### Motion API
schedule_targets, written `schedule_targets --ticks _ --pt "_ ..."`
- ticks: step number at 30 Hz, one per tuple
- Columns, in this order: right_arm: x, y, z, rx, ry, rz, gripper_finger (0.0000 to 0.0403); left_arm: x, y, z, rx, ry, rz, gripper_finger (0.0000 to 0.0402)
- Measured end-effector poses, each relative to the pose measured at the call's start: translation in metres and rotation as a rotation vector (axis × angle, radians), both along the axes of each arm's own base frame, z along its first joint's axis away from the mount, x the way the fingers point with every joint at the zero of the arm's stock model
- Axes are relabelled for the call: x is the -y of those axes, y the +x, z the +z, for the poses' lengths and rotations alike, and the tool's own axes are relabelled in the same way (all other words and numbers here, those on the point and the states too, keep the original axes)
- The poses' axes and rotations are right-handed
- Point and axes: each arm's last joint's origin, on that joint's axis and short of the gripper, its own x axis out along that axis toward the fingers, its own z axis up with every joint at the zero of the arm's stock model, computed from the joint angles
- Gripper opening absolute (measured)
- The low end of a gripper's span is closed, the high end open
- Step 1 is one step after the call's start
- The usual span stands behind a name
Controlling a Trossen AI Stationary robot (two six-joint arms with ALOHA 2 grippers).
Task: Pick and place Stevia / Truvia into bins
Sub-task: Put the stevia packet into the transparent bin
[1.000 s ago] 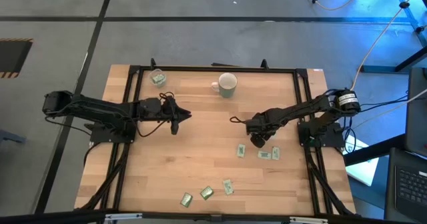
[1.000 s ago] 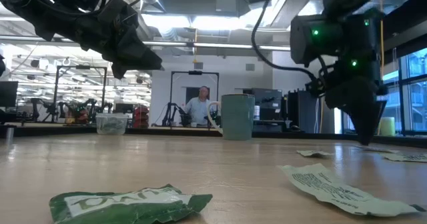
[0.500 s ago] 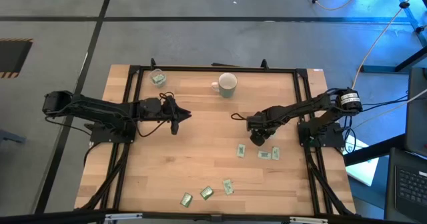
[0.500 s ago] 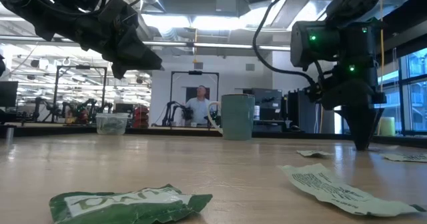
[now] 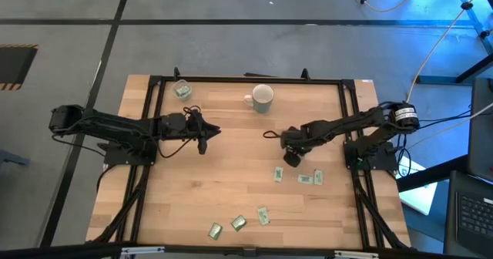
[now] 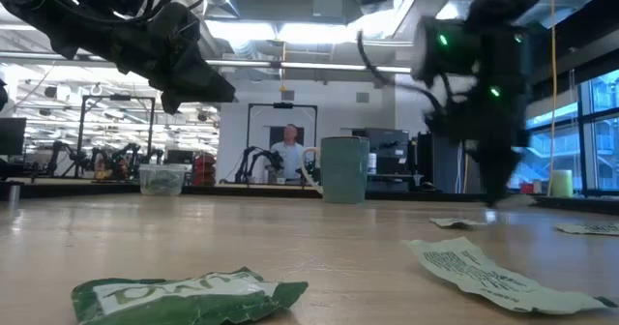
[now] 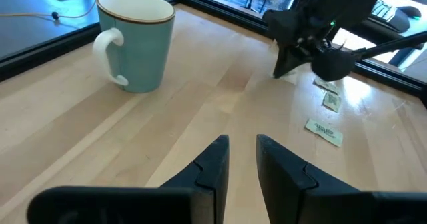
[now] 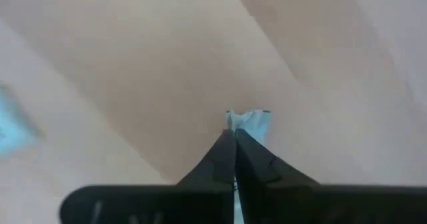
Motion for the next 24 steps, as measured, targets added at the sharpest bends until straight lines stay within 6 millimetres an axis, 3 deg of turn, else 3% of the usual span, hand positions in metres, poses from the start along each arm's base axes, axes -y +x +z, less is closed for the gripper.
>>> schedule_targets --ticks 5,12,17,24 --pt "-0.003 0.033 0.022 0.285 0.019 0.199 0.0002 0.000 0.000 0.000 0.002 0.000 -0.001 0.0070" --pt "-0.016 0.081 0.069 0.947 0.053 0.657 0.0001 0.002 0.002 0.005 0.052 -0.007 -0.057 0.0079" --pt "-0.020 0.092 0.100 1.303 -0.040 0.876 0.0001 0.010 0.009 0.017 0.204 0.034 -0.237 0.0096" --pt "-0.020 0.093 0.120 1.498 -0.173 0.927 0.0001 0.024 0.023 0.022 0.361 0.147 -0.358 0.0127"
